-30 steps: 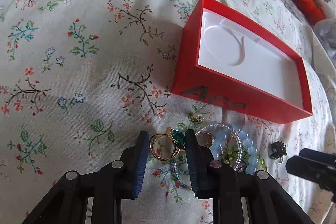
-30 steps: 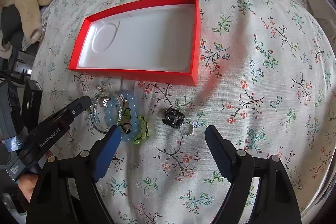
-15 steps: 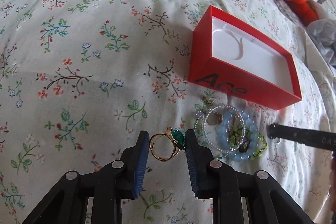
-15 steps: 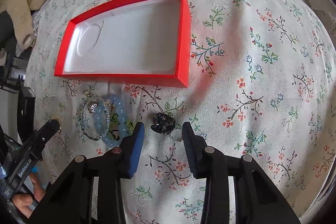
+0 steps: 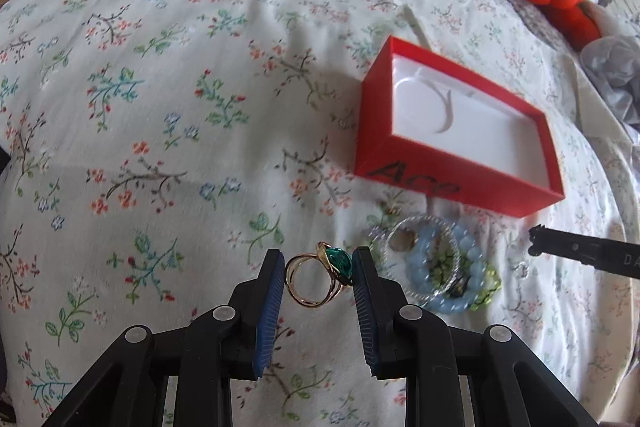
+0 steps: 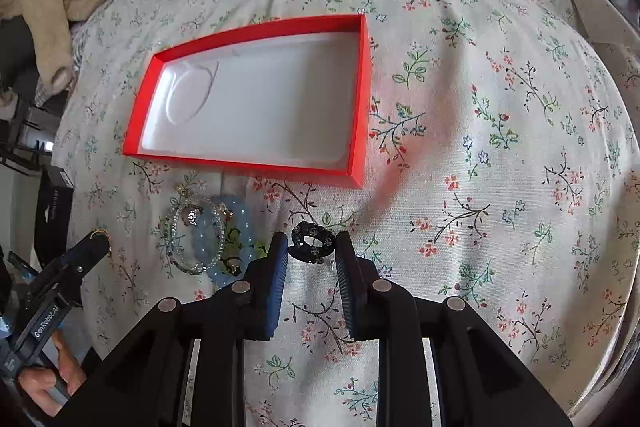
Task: Organize jewelry
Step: 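Carry both rings into the red box and open both tools to release them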
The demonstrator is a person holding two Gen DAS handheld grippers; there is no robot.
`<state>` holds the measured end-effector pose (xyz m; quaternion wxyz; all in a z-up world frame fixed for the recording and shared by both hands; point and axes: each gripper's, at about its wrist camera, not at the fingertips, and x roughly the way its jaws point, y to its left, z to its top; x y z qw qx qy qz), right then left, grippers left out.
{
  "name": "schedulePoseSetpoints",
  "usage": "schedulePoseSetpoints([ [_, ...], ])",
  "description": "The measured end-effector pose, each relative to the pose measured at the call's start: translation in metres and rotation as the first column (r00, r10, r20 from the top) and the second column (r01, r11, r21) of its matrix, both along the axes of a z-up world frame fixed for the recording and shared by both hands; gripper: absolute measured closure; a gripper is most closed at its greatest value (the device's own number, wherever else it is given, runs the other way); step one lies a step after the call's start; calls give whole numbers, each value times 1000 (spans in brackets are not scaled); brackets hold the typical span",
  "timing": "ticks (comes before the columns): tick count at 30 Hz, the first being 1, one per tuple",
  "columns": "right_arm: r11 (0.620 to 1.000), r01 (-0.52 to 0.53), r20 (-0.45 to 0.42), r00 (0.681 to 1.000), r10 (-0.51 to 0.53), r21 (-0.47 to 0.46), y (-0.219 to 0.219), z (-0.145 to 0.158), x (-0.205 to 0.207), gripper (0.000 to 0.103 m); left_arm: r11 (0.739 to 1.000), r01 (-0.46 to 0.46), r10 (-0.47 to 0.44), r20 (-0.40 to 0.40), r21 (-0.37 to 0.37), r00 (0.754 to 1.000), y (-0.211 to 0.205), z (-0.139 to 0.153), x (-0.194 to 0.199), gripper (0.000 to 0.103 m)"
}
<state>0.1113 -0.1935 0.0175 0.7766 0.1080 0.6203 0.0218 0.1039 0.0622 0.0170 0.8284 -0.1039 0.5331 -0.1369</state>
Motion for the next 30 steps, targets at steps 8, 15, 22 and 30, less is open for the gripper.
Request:
schedulePoseSetpoints([
  [8,999,12,45,999,-14,43,-3,19,1,77,998,63,-63,72,10,995,-33,34,21,74],
  [15,997,31,79,996,-37,75,-10,30,-3,77,993,115,-113,129,-7,985,-59,42,41,74],
  [22,984,69,124,988,-89,162,-29,45,1,77,990,138,-141,172,28,975,-85,35,49,74],
  [30,981,76,133,986,-101,180,-35,42,10,77,990,122,-132,150,73,980,-93,13,62,74],
])
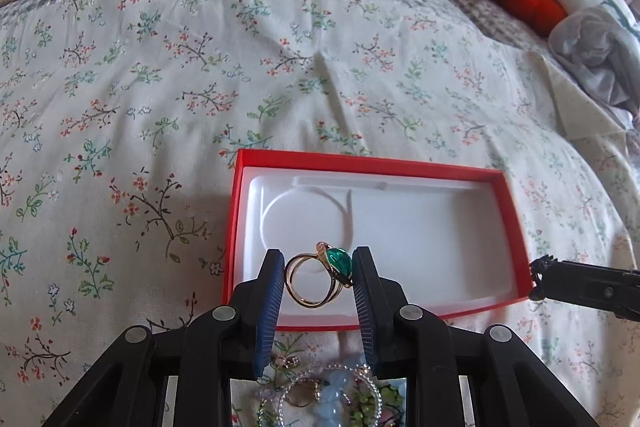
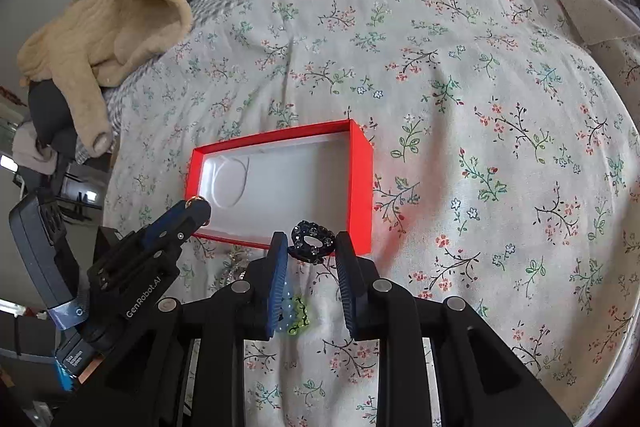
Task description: Organize jewelry
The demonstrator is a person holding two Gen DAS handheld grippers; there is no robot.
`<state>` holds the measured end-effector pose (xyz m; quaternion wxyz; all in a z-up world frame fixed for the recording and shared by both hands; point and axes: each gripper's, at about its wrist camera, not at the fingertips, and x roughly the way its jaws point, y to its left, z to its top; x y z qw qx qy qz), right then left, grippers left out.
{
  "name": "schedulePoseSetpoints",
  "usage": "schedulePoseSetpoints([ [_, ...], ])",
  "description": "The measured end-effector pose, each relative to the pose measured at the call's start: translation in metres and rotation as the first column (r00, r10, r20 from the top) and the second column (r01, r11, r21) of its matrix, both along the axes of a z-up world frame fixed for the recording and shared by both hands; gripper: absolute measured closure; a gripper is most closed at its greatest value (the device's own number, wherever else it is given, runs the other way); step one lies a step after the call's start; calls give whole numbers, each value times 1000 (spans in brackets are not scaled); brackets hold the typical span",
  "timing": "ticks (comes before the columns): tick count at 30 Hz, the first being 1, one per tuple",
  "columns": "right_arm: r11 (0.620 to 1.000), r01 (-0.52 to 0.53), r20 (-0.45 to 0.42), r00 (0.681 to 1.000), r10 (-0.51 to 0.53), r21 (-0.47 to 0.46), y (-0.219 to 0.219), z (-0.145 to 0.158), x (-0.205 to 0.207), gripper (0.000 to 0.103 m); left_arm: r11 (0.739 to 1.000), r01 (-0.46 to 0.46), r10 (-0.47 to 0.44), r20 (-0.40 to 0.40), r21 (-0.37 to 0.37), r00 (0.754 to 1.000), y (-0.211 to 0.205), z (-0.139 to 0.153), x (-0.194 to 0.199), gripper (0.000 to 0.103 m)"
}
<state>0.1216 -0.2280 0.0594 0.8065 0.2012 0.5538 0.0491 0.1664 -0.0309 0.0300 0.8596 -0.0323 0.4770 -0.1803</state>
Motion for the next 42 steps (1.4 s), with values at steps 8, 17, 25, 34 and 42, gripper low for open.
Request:
schedulePoseSetpoints([
  [8,1000,-8,-5,1000,8,-12,7,-10,8,77,1000,16,-16,0,-5,1000,-4,-5,0,73],
  [17,1000,-10,1,1000,10,-20,14,-14,16,77,1000,4,-4,17,-4,1000,1,9,-10,58],
  [25,999,-15,2,1000,15,-38,16,-19,20,76,1000,-19,18,29,19,999,15,18,-29,41],
  [34,997,-60,12,998,61,-45,22,-5,4,63,997,-55,56,-18,56,998,32,12,-47,23],
  [42,990,-99,-30,995,97,-102,31,-4,-27,49,988,-69,84,-104,137,991,39,-9,-66,22],
])
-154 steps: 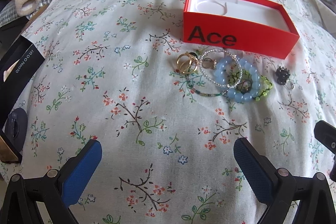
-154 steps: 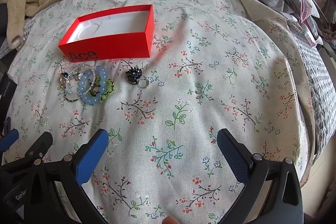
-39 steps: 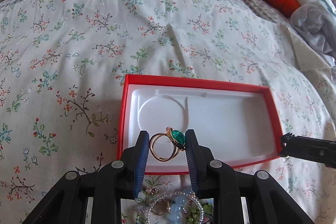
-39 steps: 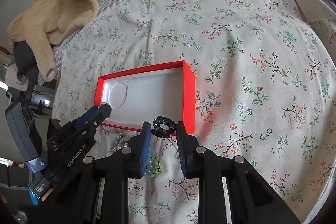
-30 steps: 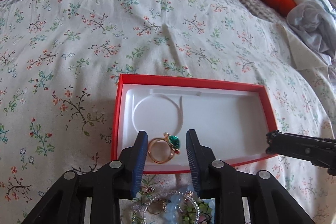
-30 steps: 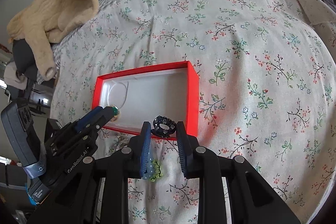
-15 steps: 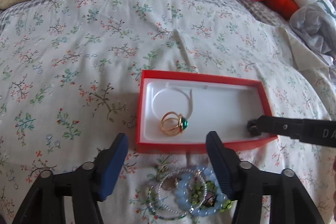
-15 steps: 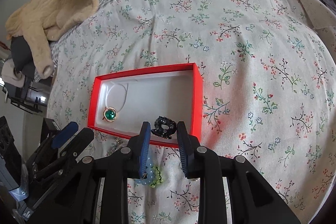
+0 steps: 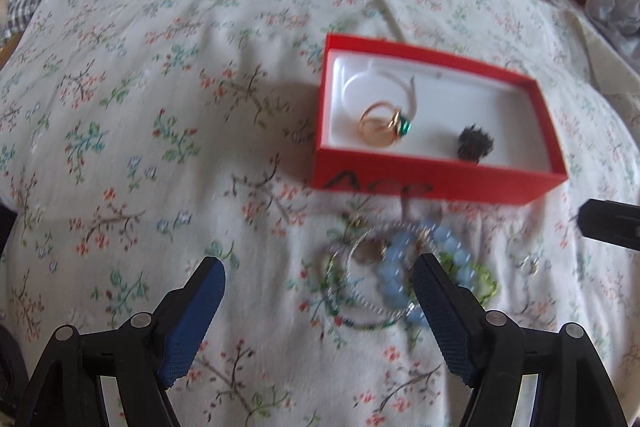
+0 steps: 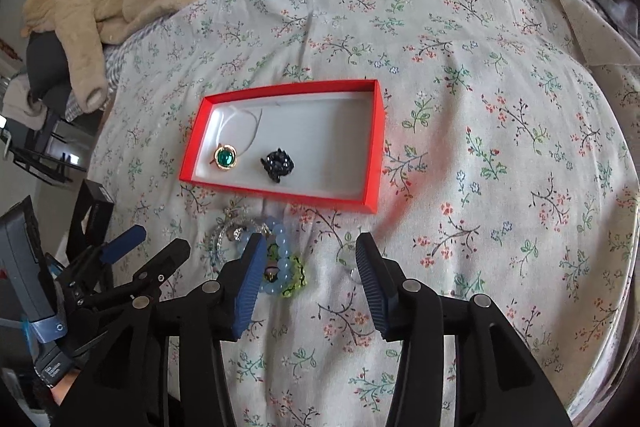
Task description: Organize jewelry
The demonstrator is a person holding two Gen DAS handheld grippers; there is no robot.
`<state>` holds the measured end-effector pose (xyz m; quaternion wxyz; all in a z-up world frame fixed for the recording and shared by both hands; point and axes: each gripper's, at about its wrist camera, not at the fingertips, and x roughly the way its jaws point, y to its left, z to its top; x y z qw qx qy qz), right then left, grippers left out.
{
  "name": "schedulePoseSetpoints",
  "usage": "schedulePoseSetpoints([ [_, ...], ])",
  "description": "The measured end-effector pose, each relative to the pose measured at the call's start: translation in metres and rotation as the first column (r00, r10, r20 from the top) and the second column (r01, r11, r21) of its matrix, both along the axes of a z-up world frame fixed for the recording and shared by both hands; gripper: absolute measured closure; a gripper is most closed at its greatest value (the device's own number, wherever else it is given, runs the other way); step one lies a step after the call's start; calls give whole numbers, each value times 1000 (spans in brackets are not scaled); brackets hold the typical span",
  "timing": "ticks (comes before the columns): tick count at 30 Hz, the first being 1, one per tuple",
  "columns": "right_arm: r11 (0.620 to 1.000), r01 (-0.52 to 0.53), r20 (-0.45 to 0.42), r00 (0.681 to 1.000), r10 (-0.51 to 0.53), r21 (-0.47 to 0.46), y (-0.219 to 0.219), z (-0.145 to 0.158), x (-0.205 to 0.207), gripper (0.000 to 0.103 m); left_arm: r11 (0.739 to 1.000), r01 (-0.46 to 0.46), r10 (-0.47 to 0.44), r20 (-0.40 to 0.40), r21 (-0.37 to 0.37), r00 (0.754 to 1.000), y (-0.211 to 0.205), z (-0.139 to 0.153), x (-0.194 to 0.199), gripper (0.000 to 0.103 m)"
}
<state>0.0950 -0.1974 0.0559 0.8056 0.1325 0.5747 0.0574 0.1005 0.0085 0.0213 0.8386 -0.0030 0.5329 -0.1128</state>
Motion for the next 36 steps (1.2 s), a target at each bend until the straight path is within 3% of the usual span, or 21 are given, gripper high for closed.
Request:
schedulePoseSetpoints([
  [7,1000,8,-49,999,-8,-6,4,-7,-20,48,999,-31,30,-73,-10,997,7,-13,-8,22],
  [13,999,6,-79,997,-9,-37,8,-14,-25,47,994,-65,54,-130,-82,990,10,-25,-10,23],
  [14,999,5,-82,997,-9,-44,8,-15,-26,47,992,-73,58,-136,-102,989,10,-26,-10,25],
  [21,999,16,-84,996,-20,-49,5,-16,-25,47,983,-90,65,-160,-160,985,2,-35,0,70],
  [23,998,16,-87,996,-21,-53,5,-17,-25,47,982,-93,63,-174,-167,983,-3,-40,5,77],
  [31,998,10,-106,994,-16,-60,7,-23,-21,47,992,-84,67,-163,-98,984,-24,-48,13,83],
  [36,997,13,-116,993,-21,-70,7,-27,-18,47,994,-89,80,-143,-61,986,-30,-49,18,98],
])
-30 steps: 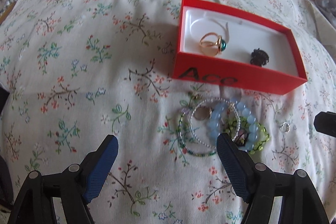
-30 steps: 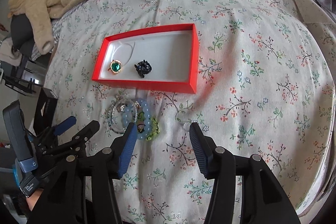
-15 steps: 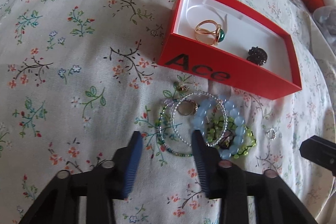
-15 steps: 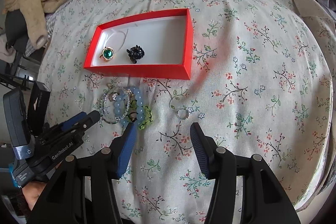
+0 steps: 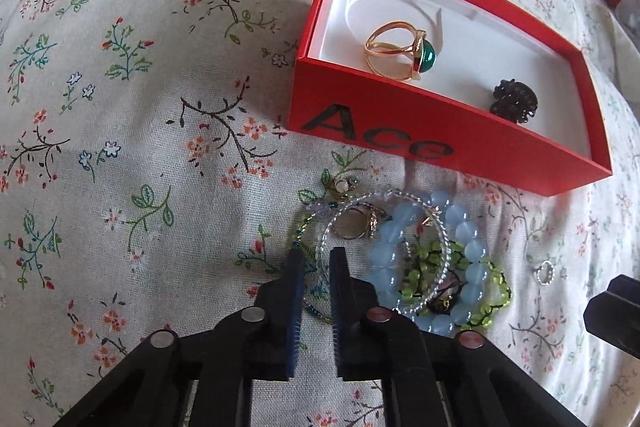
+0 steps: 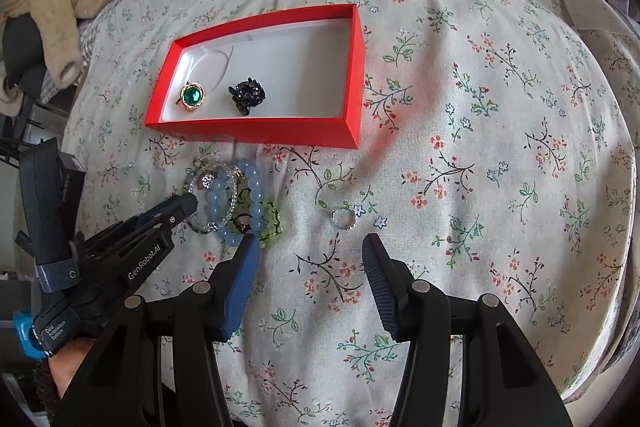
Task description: Organize jewelry
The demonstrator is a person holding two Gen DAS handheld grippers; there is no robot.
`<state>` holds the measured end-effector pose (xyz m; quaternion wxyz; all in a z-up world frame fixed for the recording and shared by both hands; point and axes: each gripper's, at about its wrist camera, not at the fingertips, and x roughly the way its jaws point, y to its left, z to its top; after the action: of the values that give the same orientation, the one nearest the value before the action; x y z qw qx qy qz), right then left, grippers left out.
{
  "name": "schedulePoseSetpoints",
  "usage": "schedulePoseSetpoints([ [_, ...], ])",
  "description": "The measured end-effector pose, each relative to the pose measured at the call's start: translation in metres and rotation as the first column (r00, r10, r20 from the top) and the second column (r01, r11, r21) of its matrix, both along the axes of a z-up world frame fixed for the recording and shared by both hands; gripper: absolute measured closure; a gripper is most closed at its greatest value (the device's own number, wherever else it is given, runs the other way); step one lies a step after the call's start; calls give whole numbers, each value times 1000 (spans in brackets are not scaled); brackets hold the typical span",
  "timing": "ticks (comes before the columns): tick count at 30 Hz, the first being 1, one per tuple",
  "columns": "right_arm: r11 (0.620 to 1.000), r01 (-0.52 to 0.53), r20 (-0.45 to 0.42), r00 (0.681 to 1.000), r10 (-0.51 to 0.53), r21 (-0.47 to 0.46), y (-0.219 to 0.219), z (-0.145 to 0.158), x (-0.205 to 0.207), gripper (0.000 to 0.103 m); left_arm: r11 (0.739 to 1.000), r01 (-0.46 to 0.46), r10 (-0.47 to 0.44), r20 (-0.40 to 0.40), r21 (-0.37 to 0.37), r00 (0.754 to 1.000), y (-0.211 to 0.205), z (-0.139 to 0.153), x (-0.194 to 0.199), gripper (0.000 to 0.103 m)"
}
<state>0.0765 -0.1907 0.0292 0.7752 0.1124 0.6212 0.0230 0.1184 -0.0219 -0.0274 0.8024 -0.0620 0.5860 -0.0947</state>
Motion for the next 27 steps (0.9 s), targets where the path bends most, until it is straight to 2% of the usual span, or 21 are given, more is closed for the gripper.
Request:
schedulePoseSetpoints([
  [4,1000,4,-9,1000,-4,0,1,-4,1,47,1000,-4,4,6,1,1000,2,1,2,103],
  [15,1000,10,-11,1000,-10,4,2,-4,3,47,999,23,-21,61,-25,998,13,26,-9,103],
  [21,1000,13,-18,1000,-13,14,7,-6,7,47,992,37,-36,11,-119,999,16,22,-10,103],
  [26,1000,5,-25,1000,-5,11,11,-9,9,47,993,26,-30,-30,-112,999,9,13,-7,103],
  [27,1000,5,-25,1000,-5,11,10,-10,8,47,994,23,-27,-41,-111,999,6,10,-5,100],
])
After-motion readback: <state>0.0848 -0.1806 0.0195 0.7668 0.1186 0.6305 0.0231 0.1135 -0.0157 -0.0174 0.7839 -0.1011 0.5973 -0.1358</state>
